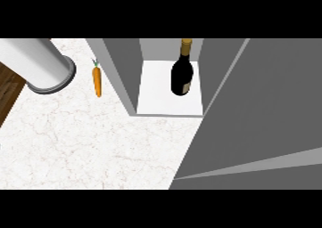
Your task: Pick up the wine, place it into the cabinet and close the cabinet
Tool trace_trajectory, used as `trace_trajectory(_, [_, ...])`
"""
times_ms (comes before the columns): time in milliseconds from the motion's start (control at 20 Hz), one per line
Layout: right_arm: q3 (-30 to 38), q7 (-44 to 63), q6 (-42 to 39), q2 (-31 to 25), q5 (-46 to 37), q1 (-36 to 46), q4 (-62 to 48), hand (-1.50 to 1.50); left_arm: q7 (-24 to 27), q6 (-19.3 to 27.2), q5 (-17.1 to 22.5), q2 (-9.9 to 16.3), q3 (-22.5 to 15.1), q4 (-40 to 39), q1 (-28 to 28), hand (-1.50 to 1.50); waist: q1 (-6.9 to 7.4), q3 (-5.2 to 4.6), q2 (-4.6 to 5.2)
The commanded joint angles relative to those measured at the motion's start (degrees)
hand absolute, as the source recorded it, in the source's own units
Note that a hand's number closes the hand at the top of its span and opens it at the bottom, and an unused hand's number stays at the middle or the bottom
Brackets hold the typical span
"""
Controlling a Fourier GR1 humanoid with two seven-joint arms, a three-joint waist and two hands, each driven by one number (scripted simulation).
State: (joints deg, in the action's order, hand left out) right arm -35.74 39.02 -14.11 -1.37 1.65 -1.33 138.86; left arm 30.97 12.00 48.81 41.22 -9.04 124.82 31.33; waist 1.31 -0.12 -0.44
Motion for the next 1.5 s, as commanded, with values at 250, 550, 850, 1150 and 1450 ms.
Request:
trace_trajectory(250, [-11.38,1.37,16.1,1.35,-12.84,19.06,-10.76,1.5,-1.15,-12.69,7.59,2.95,14.06,0.56,9.41,-1.5,0.71,0.01,0.02])
trace_trajectory(550, [-7.57,1.05,27.51,1.35,-7.22,35.76,-24.01,1.5,-4.54,-14.52,9.65,2.66,18.66,2.5,9.11,-1.5,0.74,0.08,0.3])
trace_trajectory(850, [-0.77,-3.06,29.41,1.37,-3.49,46.68,-36.83,1.5,-4.56,-21.39,8.31,-0.41,20.3,-1.36,11.54,-1.5,0.63,0.08,0.41])
trace_trajectory(1150, [7.39,-8.82,26.08,1.37,-2.08,52.9,-49.36,1.5,-10.34,-17.23,10.02,-0.67,21.83,3.51,8.59,-1.5,0.28,0.15,0.57])
trace_trajectory(1450, [15.39,-15.1,20.44,-0.31,-1.82,57.63,-59.97,1.5,-12.17,-21.43,6.14,-2.66,19.02,0.31,6.95,-1.5,-0.02,0.11,0.67])
